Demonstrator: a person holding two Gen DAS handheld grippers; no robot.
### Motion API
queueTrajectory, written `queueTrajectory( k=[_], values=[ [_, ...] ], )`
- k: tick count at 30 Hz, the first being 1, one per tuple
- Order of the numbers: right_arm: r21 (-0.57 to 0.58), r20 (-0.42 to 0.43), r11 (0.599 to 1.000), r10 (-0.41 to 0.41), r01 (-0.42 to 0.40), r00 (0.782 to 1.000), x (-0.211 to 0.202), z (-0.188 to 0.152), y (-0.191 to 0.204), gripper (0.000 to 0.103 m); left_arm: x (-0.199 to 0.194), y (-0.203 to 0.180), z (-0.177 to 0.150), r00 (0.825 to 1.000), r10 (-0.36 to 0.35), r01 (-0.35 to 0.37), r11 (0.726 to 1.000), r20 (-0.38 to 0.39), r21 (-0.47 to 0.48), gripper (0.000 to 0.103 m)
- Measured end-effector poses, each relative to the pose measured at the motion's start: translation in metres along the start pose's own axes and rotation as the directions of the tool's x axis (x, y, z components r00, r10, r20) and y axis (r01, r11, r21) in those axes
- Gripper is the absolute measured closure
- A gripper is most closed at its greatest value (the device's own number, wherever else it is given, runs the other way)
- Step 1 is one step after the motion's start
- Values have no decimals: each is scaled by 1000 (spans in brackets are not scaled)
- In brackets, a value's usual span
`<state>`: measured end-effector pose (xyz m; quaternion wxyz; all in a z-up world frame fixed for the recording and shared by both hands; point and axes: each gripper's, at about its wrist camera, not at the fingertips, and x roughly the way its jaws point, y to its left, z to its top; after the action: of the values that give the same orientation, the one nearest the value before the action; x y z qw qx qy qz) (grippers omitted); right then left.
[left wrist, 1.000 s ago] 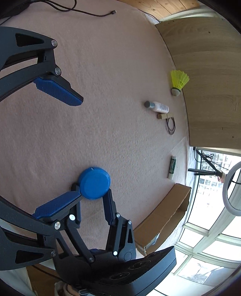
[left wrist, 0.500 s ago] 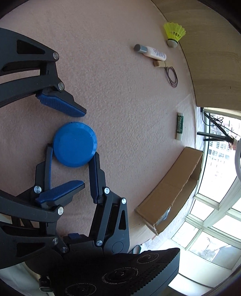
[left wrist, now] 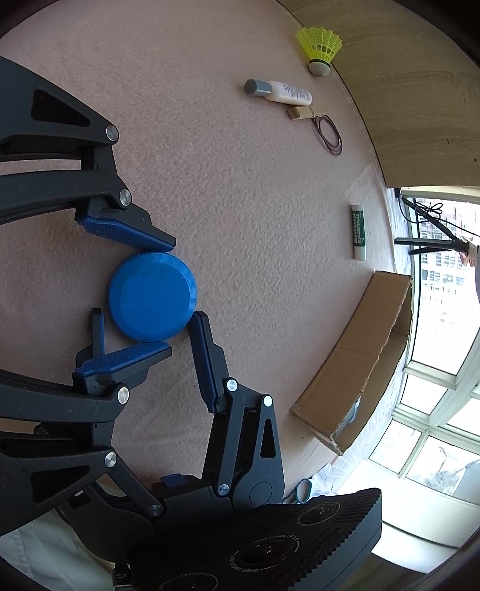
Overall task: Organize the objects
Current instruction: 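Hold the blue lid with the right tool while the left tool grasps its rim, then carry the blue lid into the box with both tools and open both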
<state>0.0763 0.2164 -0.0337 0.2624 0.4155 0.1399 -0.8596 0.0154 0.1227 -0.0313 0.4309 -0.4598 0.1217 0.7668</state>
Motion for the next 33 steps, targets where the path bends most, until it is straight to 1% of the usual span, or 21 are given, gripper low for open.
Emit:
queueTrajectory(
  k=[2, 4, 7, 11, 14, 21, 23, 27, 33],
  values=[
    [1, -1, 1000, 10, -10, 1000, 1, 2, 0, 53, -1, 2, 0, 1000, -8, 8, 1000, 5, -14, 49],
    [1, -2, 1000, 10, -10, 1000, 1, 3, 0, 58, -3, 4, 0, 1000, -8, 8, 999, 5, -33, 49],
    [2, 11, 1000, 18, -18, 1000, -2, 5, 0, 59, -8, 3, 4, 1000, 1, -1, 1000, 0, -31, 49],
    [0, 50, 1000, 14, -14, 999, -17, 11, 2, 59, -26, -5, 13, 999, 28, -28, 999, 19, -22, 49],
    [0, 80, 1000, 9, -9, 997, -31, 18, 0, 59, -40, -13, 25, 998, 60, -60, 998, 33, -18, 49],
    [-7, 158, 1000, -5, 6, 987, -67, 30, -14, 59, -60, -40, 67, 990, 129, -129, 992, 64, 6, 49],
    [-7, 178, 1000, -4, 5, 984, -78, 30, -20, 59, -65, -51, 77, 987, 150, -151, 988, 62, 19, 49],
    [-42, 204, 999, -7, 16, 979, -97, 28, -29, 59, -70, -72, 93, 981, 186, -189, 981, 59, 37, 49],
    [-43, 227, 999, -13, 23, 974, -118, 21, -44, 59, -68, -94, 112, 977, 205, -208, 977, 55, 56, 49]
  ],
)
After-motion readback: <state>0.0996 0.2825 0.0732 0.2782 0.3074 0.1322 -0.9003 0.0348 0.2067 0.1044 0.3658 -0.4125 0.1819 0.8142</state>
